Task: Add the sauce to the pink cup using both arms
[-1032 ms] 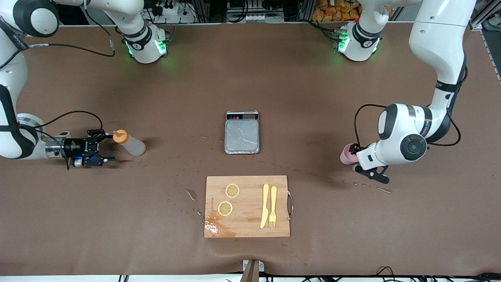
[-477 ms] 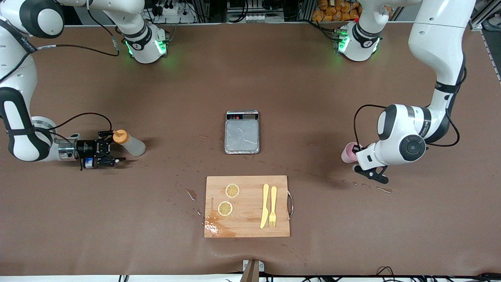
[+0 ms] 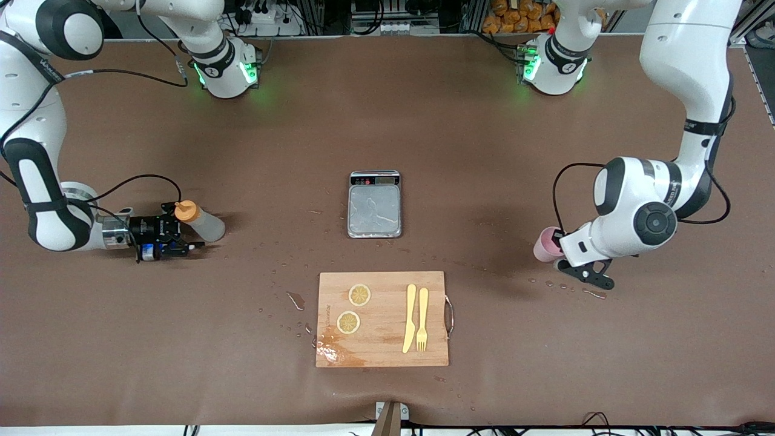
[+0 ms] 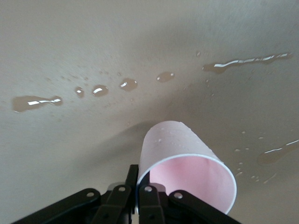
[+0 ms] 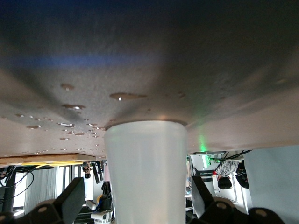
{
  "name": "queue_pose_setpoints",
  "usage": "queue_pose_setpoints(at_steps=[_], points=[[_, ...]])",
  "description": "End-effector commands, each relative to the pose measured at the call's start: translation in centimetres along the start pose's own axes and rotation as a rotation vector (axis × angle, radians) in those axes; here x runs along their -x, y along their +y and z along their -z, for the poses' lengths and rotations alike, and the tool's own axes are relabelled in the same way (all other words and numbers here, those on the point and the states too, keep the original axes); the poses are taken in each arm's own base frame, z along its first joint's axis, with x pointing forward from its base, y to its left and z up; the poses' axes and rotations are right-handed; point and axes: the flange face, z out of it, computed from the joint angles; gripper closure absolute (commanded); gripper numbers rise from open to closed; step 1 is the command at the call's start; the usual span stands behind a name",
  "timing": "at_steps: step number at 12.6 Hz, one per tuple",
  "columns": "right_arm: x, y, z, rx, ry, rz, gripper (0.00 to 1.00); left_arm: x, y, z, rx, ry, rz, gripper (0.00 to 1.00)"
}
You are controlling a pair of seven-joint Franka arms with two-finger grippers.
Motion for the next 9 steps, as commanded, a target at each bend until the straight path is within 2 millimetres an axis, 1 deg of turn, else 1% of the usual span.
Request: queue_pose_setpoints(at_steps=[1,2,3,4,5,6,9], points=[[1.3,-0.5,-0.6,-0.008,0.003,0.012,0.00,0.9,0.3,3.7,0.018,0.015,0.002,1.00],[1.4,-0.6,-0.6,-0.007,0.003,0.014,0.05,0.9,0.9,4.7,0.045,0.009,0.016,1.00],[1.3,-0.5,-0.5,-0.009,0.002,0.016,0.23,0.9,1.5,5.6,0.062,0.005,0.041,1.00],[1.3,-0.4,-0.3,-0.012,0.000,0.020,0.38,0.6,3.2,6.3,0.073,-0.004,0.049,1.00],[1.3,-0.4,-0.2,-0.013,0.000,0.020,0.49,0.4,4.5,6.9,0.080,-0.010,0.066,1.00],[1.2,-0.3,-0.1,-0.015,0.000,0.019,0.57,0.2,5.6,7.2,0.084,-0.016,0.088,1.00],[1.4,-0.6,0.4,-0.020,0.003,0.006,0.61,-0.5,10.7,7.5,0.102,-0.030,0.137,1.00]])
